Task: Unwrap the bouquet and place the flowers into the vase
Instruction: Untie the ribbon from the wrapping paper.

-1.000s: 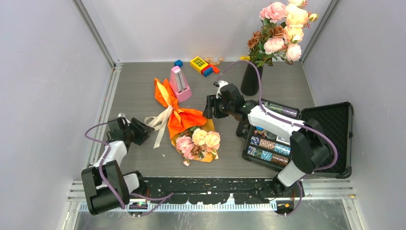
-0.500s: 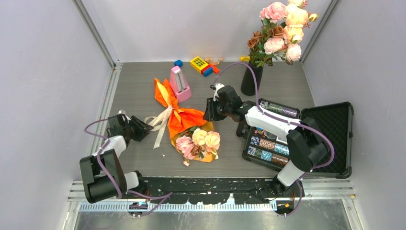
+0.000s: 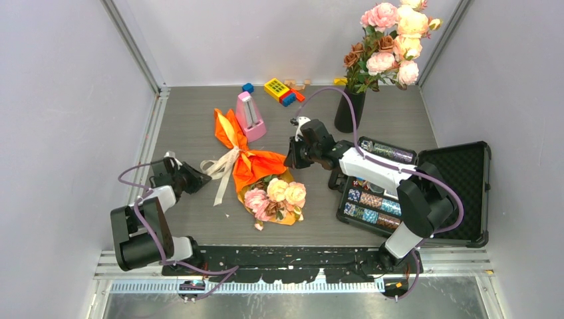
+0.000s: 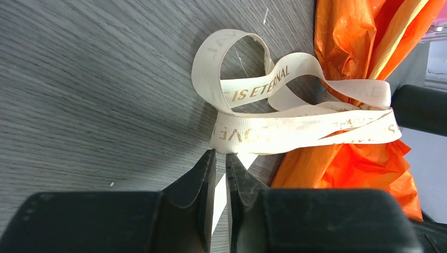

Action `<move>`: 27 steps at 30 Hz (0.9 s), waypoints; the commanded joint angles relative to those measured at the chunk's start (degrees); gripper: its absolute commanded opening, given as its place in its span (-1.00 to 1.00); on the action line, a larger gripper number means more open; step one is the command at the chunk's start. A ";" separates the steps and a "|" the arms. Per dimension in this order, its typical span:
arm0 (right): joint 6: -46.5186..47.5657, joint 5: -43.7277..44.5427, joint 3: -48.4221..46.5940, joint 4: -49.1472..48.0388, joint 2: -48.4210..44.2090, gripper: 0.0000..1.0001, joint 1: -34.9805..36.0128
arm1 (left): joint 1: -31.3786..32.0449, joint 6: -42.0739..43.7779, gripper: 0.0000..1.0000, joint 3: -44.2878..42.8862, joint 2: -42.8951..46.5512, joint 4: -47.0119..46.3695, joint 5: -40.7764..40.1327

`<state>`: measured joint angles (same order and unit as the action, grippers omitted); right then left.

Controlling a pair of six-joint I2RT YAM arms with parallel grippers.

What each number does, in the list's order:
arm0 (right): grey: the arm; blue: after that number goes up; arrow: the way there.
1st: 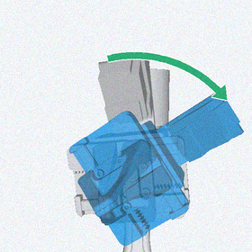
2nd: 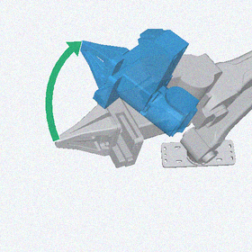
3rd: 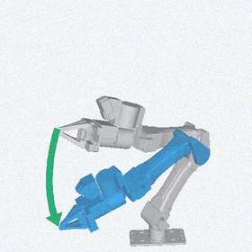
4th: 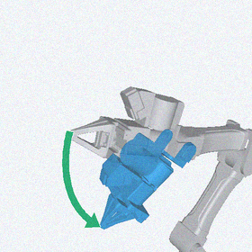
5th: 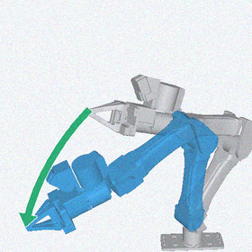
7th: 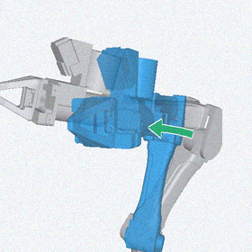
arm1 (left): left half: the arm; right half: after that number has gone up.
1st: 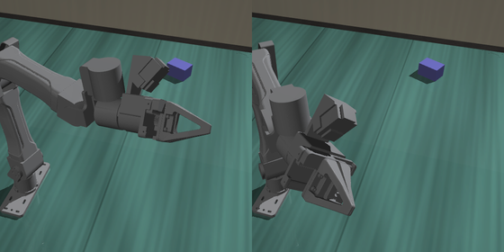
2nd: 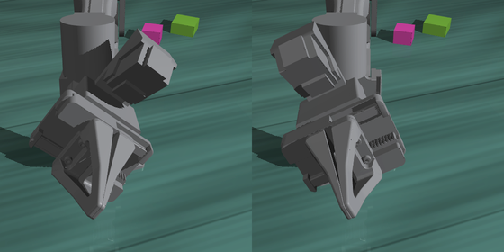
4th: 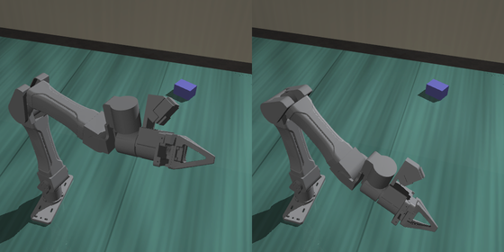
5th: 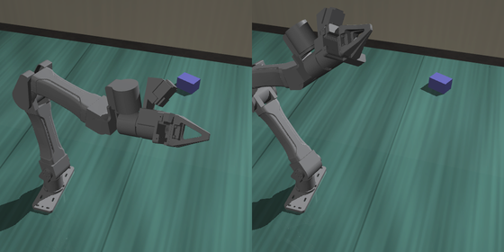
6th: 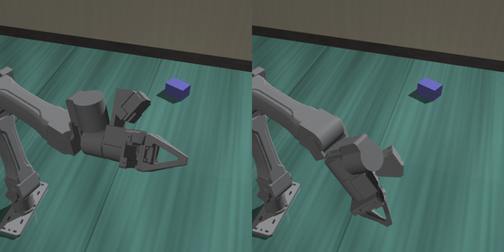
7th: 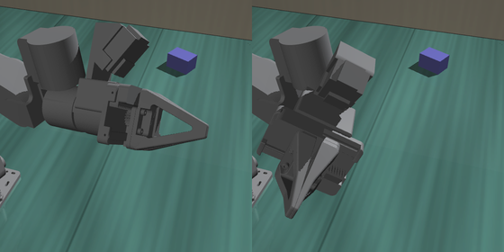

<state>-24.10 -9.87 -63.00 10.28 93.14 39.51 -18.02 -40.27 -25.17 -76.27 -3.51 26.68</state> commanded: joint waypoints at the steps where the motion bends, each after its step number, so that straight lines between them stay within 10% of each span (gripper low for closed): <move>1: 0.28 0.11 -0.03 -2.89 0.16 -1.00 0.78 | -0.23 0.53 -0.80 -1.90 -0.59 -3.59 0.32; 24: -6.35 -2.39 6.97 -9.06 -0.71 -1.00 3.52 | -0.06 0.79 -1.00 0.70 14.37 -4.17 3.72; 27: -6.92 -1.87 7.41 -9.47 -1.19 -1.00 3.89 | -0.09 3.29 -0.75 -0.30 14.42 2.86 -4.30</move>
<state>-29.28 -11.18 -55.99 4.21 93.14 42.50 -18.00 -39.88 -23.99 -62.98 -7.18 29.45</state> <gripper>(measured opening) 0.021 0.043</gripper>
